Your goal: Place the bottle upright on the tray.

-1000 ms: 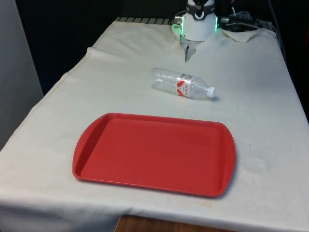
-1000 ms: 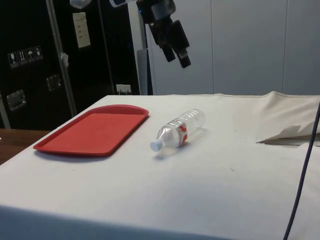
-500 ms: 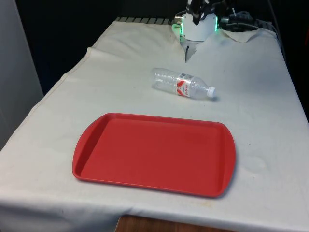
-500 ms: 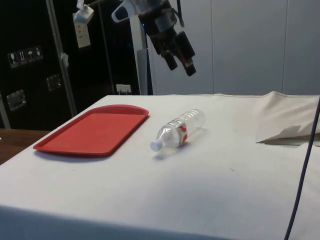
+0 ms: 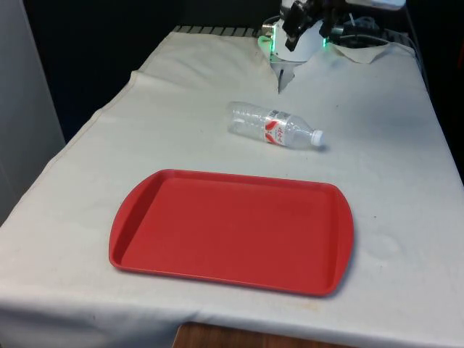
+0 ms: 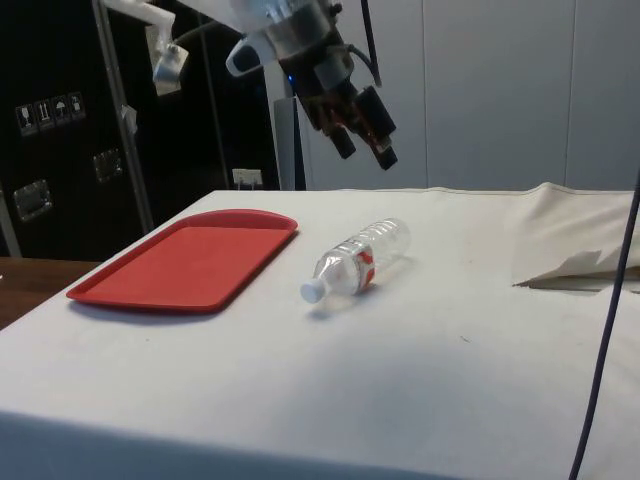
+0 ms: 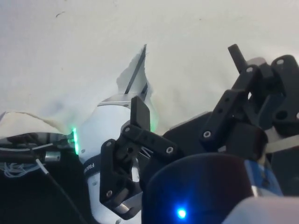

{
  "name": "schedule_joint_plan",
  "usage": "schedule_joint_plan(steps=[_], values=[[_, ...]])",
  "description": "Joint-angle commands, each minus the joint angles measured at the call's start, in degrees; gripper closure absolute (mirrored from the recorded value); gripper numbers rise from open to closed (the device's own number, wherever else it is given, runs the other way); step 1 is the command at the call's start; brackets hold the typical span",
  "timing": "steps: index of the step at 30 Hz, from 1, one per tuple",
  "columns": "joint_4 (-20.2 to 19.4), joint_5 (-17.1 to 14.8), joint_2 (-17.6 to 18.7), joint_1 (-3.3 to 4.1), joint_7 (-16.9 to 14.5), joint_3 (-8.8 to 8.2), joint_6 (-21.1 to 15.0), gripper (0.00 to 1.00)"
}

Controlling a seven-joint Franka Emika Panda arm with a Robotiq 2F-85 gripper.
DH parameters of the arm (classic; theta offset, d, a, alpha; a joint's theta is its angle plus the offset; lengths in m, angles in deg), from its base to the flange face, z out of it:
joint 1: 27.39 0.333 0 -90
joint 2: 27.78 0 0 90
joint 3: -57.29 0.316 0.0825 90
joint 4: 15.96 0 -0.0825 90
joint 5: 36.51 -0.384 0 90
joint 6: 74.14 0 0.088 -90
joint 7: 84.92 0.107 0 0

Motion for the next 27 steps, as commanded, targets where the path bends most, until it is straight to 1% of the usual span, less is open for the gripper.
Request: schedule_joint_plan(steps=[1, 8, 9, 10, 16, 17, 18, 26, 27], values=[[0.1, 0.9, 0.7, 0.06, -0.2, 0.11, -0.3, 0.00], [0.6, 2.8, 3.0, 0.11, -1.2, 0.17, -0.8, 0.00], [0.5, 2.1, 2.6, 0.00, -1.2, 0.11, -0.5, 0.00], [0.6, 3.0, 3.3, 0.11, -1.4, 0.17, -0.9, 0.00], [1.0, 4.7, 5.3, 0.11, -2.2, 0.17, -1.4, 0.00], [0.9, 4.2, 4.9, 0.06, -2.2, 0.11, -1.3, 0.00], [1.1, 4.9, 5.5, 0.11, -2.3, 0.17, -1.4, 0.00], [2.1, 7.3, 8.2, 0.17, -3.2, 0.17, -1.7, 0.00], [1.9, 6.8, 8.0, 0.11, -3.2, 0.17, -1.5, 0.00]])
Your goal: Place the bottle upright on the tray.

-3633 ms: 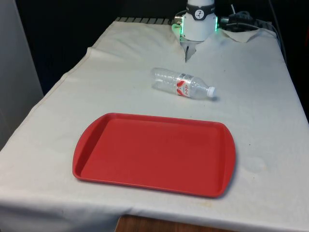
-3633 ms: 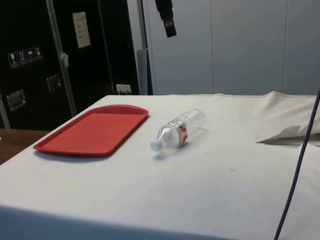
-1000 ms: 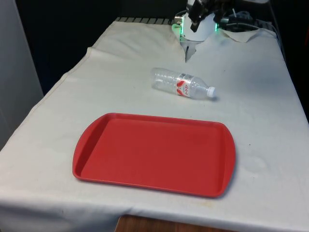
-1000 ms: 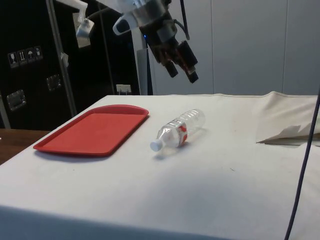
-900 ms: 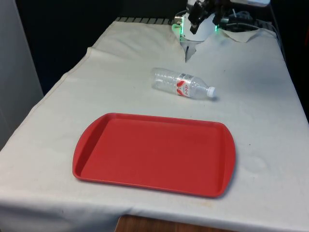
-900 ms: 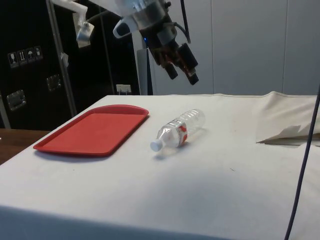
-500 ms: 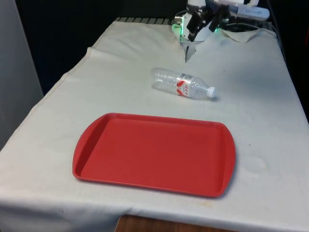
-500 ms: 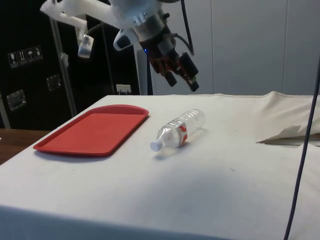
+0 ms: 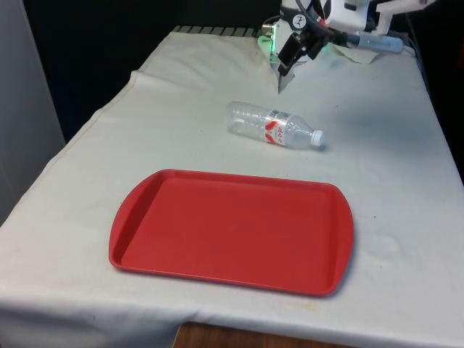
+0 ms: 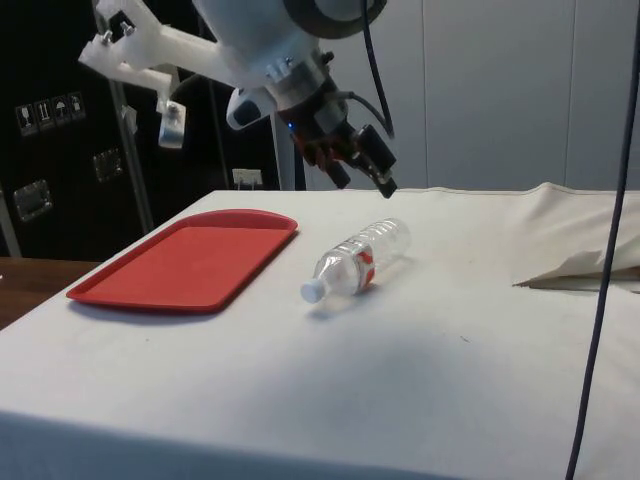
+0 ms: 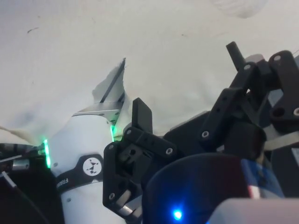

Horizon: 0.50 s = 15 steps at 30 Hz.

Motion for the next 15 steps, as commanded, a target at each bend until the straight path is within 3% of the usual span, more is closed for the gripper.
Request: schedule_joint_plan(steps=[1, 15], values=[[0.3, 0.7, 0.5, 0.11, -0.1, 0.00, -0.1, 0.00], [3.7, 4.8, 5.2, 0.11, -1.1, -0.06, 0.3, 0.00]])
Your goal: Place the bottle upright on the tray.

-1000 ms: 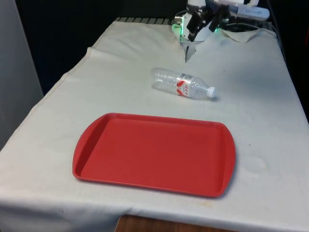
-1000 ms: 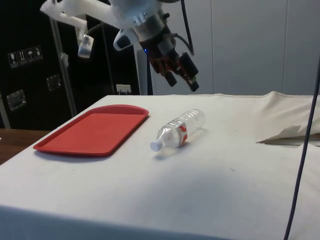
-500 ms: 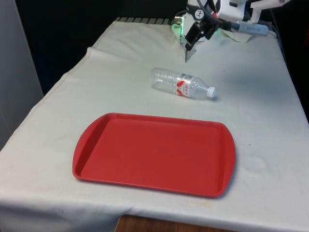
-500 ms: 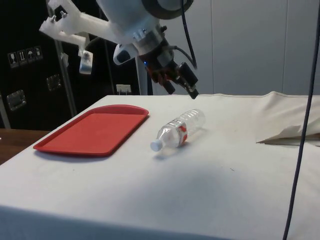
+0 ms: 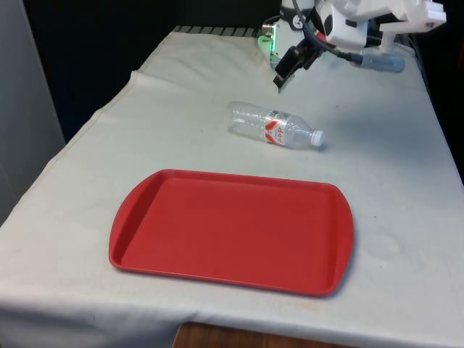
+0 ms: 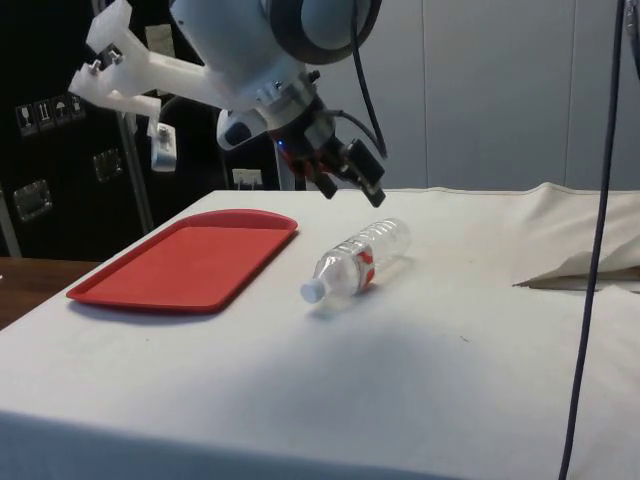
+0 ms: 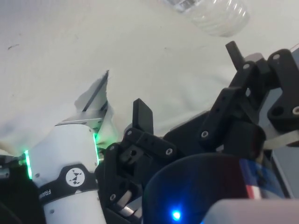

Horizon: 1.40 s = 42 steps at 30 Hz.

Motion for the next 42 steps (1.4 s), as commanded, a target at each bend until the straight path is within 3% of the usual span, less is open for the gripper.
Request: schedule_joint_plan(steps=[1, 19, 21, 27, 30, 31, 38, 39, 40, 42], values=[[0.6, 0.8, 0.7, 0.11, -0.1, -0.06, 0.2, 0.00], [2.5, 3.0, 3.8, 0.69, 0.9, 0.29, 0.3, 0.00], [2.1, 2.6, 3.5, 0.46, 0.5, 0.46, 0.1, 0.00], [3.4, 4.4, 4.8, 0.80, 2.2, 0.34, 1.4, 0.00], [3.4, 4.5, 4.8, 0.52, 2.3, 0.52, 1.5, 0.00], [3.8, 5.3, 5.2, 0.86, 3.1, 0.34, 2.2, 0.00], [4.4, 7.0, 6.0, 1.03, 5.1, 0.52, 3.4, 0.00], [4.1, 6.5, 5.7, 0.69, 4.5, 0.63, 2.9, 0.00], [4.5, 7.3, 6.1, 1.09, 5.4, 0.57, 3.6, 0.00], [4.6, 7.7, 6.4, 1.15, 6.0, 0.69, 3.9, 0.00]])
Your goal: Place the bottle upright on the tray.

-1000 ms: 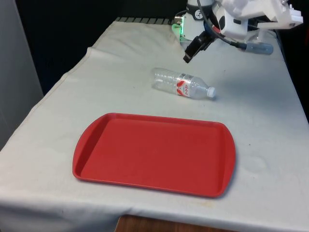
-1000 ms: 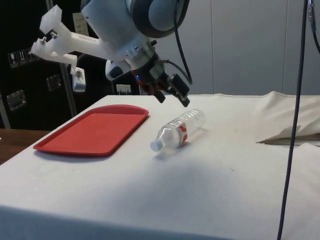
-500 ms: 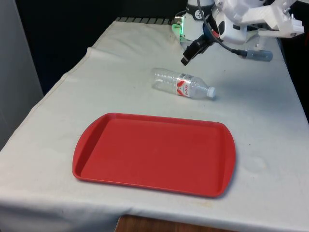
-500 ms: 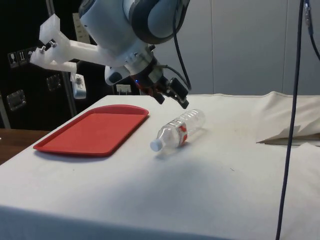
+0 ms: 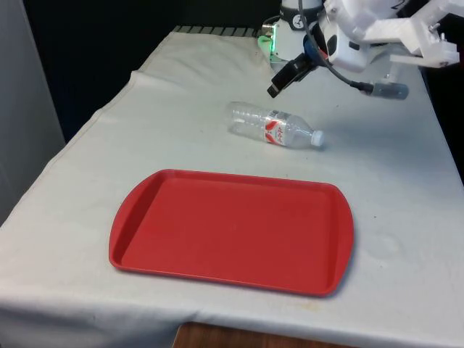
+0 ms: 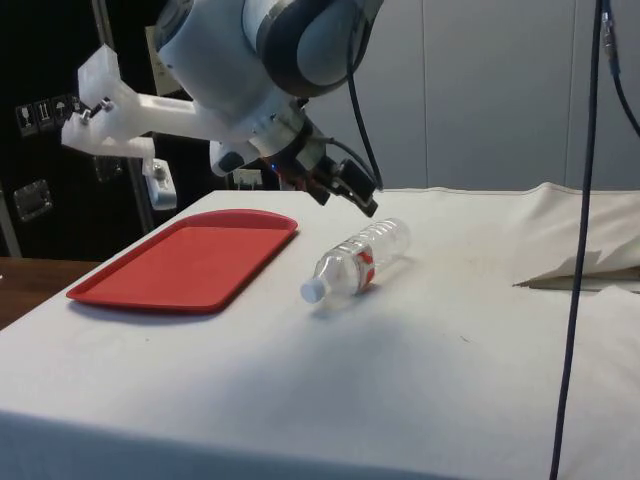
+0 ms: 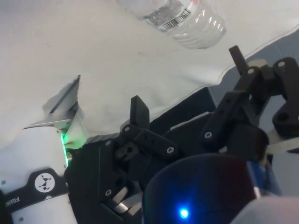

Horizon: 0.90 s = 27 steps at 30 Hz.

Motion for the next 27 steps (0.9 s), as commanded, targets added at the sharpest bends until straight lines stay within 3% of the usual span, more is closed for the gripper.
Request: schedule_joint_plan(steps=[1, 5, 6, 7, 14, 15, 16, 23, 24, 27], values=[[0.5, 0.7, 0.5, 0.46, 0.9, -0.06, 0.7, 0.00], [1.1, 1.9, 1.8, 0.69, 2.6, 0.46, 1.4, 0.00], [0.6, 1.5, 1.3, 0.29, 2.2, 0.63, 0.8, 0.00], [1.3, 2.2, 2.2, 0.74, 3.0, 0.57, 1.5, 0.00], [3.6, 3.8, 5.6, 1.09, 4.8, 0.86, 2.5, 0.00], [3.0, 3.4, 4.9, 0.74, 4.4, 1.03, 1.9, 0.00], [4.0, 4.0, 6.1, 1.15, 5.0, 0.92, 2.7, 0.00], [5.8, 4.9, 9.6, 1.49, 6.0, 0.97, 3.3, 0.00], [5.5, 4.6, 9.1, 1.15, 5.7, 1.09, 2.9, 0.00], [6.2, 5.2, 11.0, 1.60, 6.6, 1.03, 3.5, 0.00]])
